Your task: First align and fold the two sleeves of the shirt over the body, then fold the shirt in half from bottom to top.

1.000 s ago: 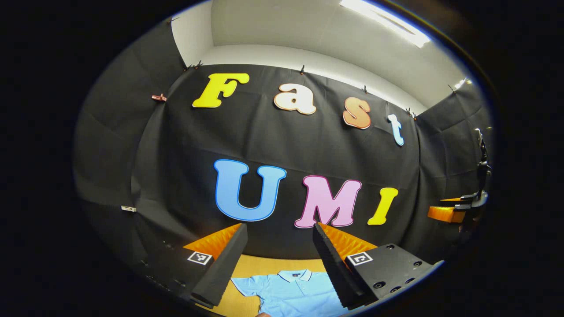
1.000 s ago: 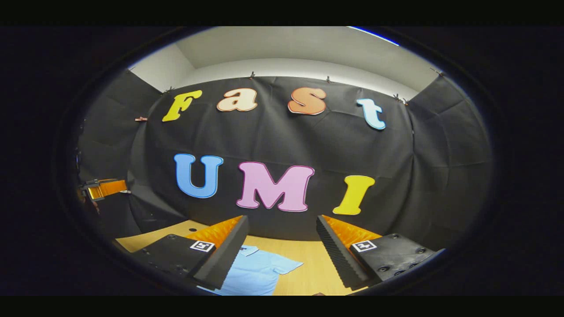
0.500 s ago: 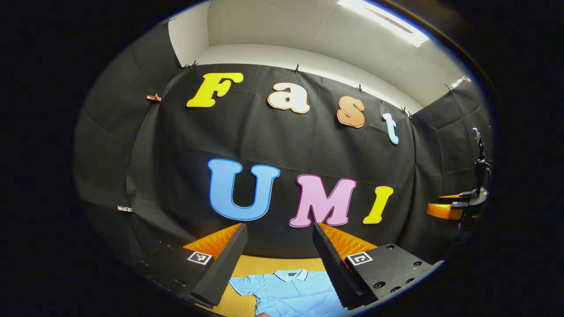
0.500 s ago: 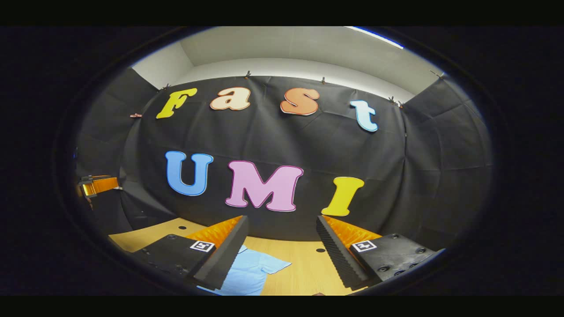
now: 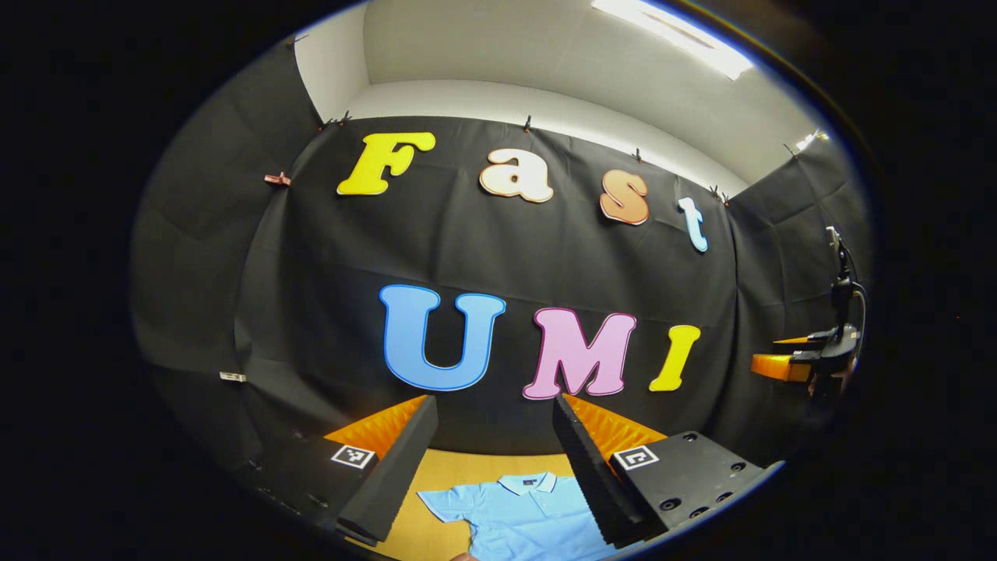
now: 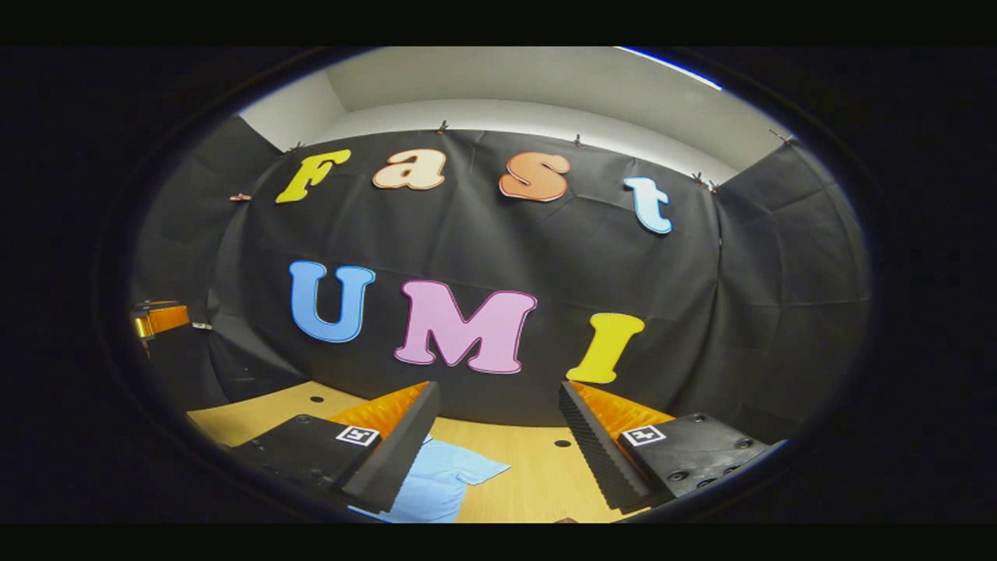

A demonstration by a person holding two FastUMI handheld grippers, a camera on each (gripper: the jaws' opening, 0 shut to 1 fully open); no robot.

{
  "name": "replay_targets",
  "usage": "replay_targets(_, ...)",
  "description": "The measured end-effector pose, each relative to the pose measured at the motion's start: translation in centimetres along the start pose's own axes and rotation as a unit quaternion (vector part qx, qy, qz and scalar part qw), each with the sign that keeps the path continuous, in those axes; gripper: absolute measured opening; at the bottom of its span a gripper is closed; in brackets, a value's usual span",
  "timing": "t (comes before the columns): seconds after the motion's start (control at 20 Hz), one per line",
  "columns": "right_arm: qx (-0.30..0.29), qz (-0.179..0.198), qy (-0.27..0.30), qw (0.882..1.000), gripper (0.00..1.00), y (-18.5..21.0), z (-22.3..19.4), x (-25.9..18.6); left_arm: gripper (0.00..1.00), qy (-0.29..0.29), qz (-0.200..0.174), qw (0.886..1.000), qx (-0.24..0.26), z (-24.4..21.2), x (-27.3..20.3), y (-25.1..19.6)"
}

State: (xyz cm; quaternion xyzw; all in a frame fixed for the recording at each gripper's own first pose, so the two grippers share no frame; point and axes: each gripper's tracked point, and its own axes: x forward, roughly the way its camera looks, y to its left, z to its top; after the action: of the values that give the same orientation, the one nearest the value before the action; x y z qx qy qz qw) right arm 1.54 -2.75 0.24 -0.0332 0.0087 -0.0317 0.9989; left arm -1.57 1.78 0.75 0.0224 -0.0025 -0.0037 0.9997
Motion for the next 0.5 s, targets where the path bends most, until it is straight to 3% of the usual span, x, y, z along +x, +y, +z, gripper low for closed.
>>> replay_targets(0.25,0.001,0.001,-0.009,1.0,0.99,0.8,1.5,2.0,0.95,-0.012,0.018,1.0,-0.003,0.8,-1.0,2.3)
replay_targets(0.3,0.001,0.006,-0.009,1.0,0.95,1.3,1.5,2.3,0.95,-0.011,0.02,1.0,-0.003,0.9,-0.9,2.6)
replay_targets(0.5,0.014,0.043,0.019,0.999,0.96,3.6,-0.9,4.4,0.95,-0.004,0.018,1.0,-0.01,0.7,-0.5,2.9)
